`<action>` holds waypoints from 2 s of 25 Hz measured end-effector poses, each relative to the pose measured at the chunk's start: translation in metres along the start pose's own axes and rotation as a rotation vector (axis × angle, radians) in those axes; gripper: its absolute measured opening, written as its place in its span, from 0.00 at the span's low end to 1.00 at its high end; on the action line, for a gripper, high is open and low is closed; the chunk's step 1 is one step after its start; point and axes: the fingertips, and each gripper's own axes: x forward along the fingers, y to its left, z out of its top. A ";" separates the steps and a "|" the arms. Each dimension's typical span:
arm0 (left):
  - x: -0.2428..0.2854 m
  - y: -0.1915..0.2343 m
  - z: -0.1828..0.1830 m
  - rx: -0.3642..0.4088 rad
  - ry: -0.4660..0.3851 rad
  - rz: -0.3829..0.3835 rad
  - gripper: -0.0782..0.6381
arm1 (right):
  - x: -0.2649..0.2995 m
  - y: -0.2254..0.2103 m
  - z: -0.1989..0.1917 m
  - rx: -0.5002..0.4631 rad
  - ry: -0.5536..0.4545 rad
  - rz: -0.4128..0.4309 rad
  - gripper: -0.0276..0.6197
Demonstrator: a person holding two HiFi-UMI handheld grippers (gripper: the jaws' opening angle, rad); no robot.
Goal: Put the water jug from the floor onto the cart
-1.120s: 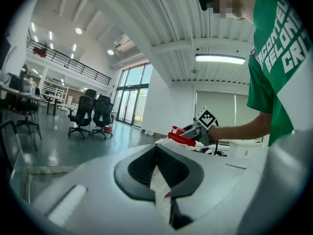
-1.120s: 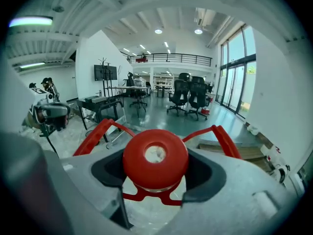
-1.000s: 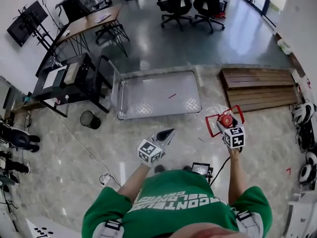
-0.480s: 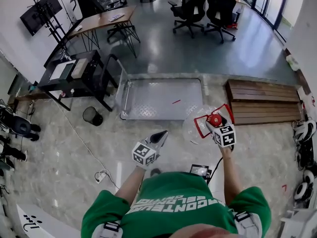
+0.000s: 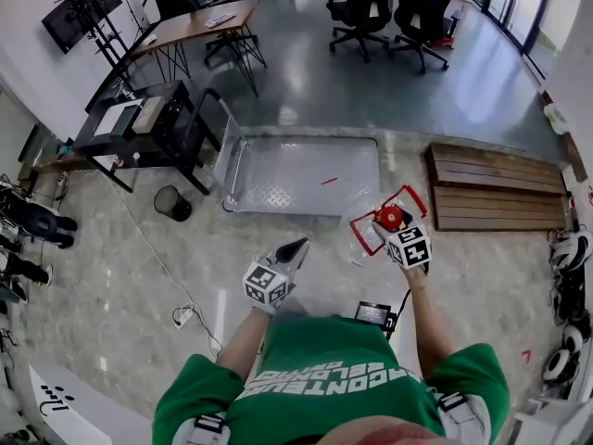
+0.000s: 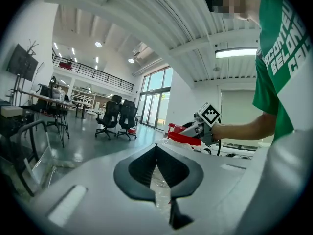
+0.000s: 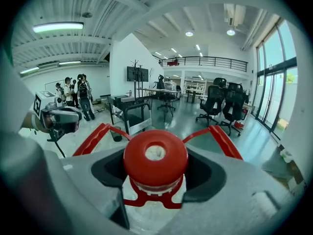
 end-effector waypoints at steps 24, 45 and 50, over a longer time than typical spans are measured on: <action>0.083 0.175 0.053 -0.020 -0.039 -0.115 0.13 | 0.109 -0.044 0.065 0.070 0.050 -0.089 0.51; 0.094 0.287 0.072 -0.043 -0.056 -0.086 0.13 | 0.219 -0.060 0.162 0.035 0.009 -0.060 0.51; 0.113 0.300 0.074 -0.038 -0.035 -0.065 0.13 | 0.245 -0.073 0.172 0.025 0.005 -0.020 0.51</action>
